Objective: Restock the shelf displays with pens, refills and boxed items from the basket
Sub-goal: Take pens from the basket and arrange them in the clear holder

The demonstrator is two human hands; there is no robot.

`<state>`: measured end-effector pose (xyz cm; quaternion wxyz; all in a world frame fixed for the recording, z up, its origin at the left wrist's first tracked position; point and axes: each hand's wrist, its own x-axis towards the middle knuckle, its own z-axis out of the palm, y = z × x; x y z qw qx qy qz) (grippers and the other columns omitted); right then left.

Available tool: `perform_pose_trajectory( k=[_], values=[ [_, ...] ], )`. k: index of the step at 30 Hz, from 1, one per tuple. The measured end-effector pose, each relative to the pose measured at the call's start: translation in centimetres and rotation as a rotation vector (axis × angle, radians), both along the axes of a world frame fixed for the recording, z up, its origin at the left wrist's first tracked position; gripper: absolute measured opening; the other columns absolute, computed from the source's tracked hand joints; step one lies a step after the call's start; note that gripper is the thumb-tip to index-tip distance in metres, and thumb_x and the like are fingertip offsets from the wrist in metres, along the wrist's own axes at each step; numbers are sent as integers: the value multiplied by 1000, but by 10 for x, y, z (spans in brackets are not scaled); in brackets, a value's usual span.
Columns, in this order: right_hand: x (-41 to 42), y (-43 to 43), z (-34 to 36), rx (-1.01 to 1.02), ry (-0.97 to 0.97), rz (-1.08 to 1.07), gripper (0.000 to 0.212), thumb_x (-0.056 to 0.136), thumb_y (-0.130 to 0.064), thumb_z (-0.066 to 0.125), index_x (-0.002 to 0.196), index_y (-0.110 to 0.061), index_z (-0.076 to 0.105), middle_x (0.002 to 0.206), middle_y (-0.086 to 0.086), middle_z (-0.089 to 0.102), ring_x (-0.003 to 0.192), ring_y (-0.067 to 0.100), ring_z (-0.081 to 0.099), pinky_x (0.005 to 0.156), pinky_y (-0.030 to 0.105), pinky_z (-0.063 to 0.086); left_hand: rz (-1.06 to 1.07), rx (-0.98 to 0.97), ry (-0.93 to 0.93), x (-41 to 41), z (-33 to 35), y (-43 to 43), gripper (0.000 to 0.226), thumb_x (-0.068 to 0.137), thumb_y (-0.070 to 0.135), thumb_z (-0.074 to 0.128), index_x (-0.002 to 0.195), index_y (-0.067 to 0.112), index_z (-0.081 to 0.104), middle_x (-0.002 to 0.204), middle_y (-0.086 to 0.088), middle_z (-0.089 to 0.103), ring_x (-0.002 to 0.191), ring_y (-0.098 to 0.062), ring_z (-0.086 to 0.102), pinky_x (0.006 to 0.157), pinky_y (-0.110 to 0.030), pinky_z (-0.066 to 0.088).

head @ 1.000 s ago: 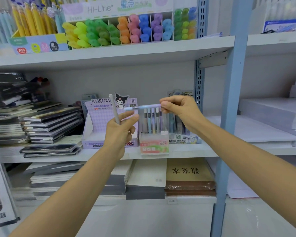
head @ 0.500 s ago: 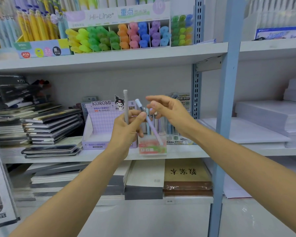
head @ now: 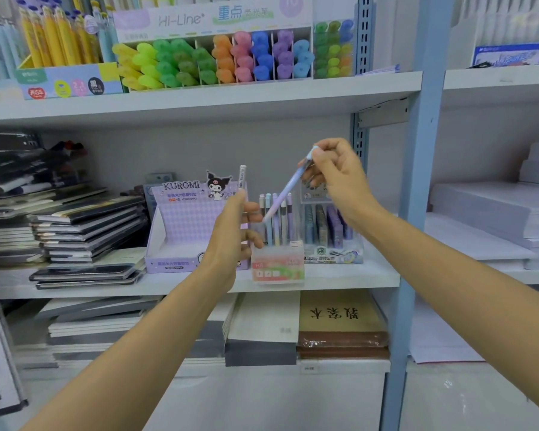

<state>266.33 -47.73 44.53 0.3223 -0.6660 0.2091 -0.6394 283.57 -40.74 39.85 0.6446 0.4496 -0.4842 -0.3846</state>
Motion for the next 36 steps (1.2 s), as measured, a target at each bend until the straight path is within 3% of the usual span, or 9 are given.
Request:
perform_pose_trajectory(
  k=[2,5,8,13,16,19,23,30,36],
  values=[
    [-5,-11,-1,-3,-20,-129,3,102,-11,43,103,-8,45,86,8,64,65,11,61,59,24,48,3,25,54,4,-4,-3,33,95,35,38,84,14,61,86,-3,65,49,-10,48,39,-19,28],
    [-8,-25,-9,-18,40,-267,5,102,-12,44,98,-13,46,87,8,62,65,7,61,60,20,50,54,58,-67,8,-10,-8,25,94,22,37,75,16,54,77,-3,57,54,-13,45,42,-21,30],
    [-3,-34,-22,-21,216,-352,6,101,-14,46,102,-10,49,90,9,64,77,17,66,74,30,55,25,-11,-188,12,-15,-11,24,101,26,38,83,18,52,71,3,58,51,-10,47,40,-19,32],
    [11,-39,-38,-95,474,-399,10,100,-14,48,103,-6,53,89,11,67,83,23,66,82,42,52,-71,-58,-215,18,-24,-13,22,103,29,43,95,18,61,59,2,41,44,-10,28,38,-17,25],
    [10,-43,-36,-109,559,-393,7,101,-15,47,102,-10,52,87,6,65,81,18,64,74,31,51,-56,-25,-166,20,-27,-17,19,102,20,46,98,17,65,61,2,46,47,-10,33,39,-16,29],
    [7,-49,-33,-82,581,-379,3,100,-14,48,99,-14,51,85,2,63,79,16,63,67,16,44,-66,-22,-167,22,-30,-20,20,100,12,47,100,16,66,65,3,50,49,-9,37,40,-15,31],
    [11,-54,-37,-70,571,-369,8,98,-15,53,105,-13,50,85,5,67,80,18,65,77,33,53,-99,-53,-201,25,-35,-23,14,99,12,50,107,12,62,66,2,54,51,-8,41,42,-17,32],
    [17,-57,-47,-132,576,-502,2,91,-19,64,93,-18,63,95,0,60,85,15,58,83,41,52,-113,-80,-185,27,-36,-21,12,97,13,55,105,13,64,63,6,57,50,-7,43,42,-17,34],
    [7,-48,-38,-67,580,-485,20,93,-25,62,109,-16,70,94,-7,56,90,15,57,88,32,49,-93,-96,-169,27,-33,-13,14,95,13,60,102,13,71,70,0,62,50,-9,44,41,-16,33]
  ],
)
